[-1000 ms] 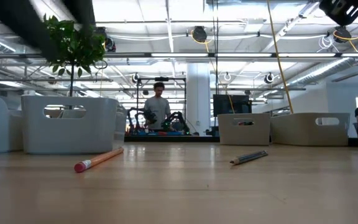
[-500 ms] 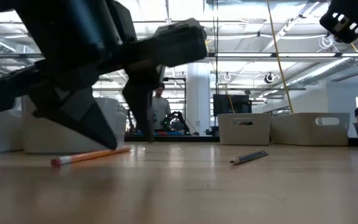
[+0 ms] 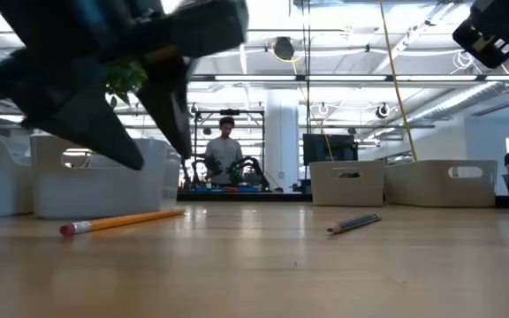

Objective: Sort crayons/erasers/pens/pencils in bins
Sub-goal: Put the yellow pencil into the bottom left gray bin

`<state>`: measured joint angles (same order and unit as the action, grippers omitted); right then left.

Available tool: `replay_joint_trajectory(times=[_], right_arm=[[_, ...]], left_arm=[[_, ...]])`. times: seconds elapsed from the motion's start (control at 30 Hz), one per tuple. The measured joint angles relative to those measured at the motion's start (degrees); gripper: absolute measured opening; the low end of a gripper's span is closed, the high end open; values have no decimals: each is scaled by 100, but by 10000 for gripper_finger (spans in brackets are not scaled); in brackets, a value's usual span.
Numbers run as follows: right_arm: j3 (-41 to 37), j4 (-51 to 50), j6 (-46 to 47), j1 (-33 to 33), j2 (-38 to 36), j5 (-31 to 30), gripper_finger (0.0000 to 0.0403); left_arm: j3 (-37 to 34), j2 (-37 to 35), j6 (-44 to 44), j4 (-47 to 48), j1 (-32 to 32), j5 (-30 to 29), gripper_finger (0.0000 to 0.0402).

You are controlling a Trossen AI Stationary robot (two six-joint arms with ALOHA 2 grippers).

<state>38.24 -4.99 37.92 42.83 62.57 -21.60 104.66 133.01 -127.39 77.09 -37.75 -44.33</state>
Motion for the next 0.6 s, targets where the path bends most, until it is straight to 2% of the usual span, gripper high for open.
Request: replay_joint_trajectory(times=[0.13, 0.27, 0.37, 0.47, 0.6], right_arm=[[0, -1, -106, 4, 0, 361, 201], [0, 0, -110, 4, -2, 386, 201], [0, 1, -110, 2, -2, 386, 201], [0, 1, -102, 2, -2, 386, 201], [0, 0, -47, 2, -2, 384, 201]], left_arm=[[-2, 38, -171, 386, -109, -76, 202], [-95, 155, -431, 604, -105, 22, 202], [-516, 179, -471, 138, -18, 157, 202], [-1047, 194, -347, -544, 48, 32, 200], [-1499, 138, -269, -993, 75, -133, 174]])
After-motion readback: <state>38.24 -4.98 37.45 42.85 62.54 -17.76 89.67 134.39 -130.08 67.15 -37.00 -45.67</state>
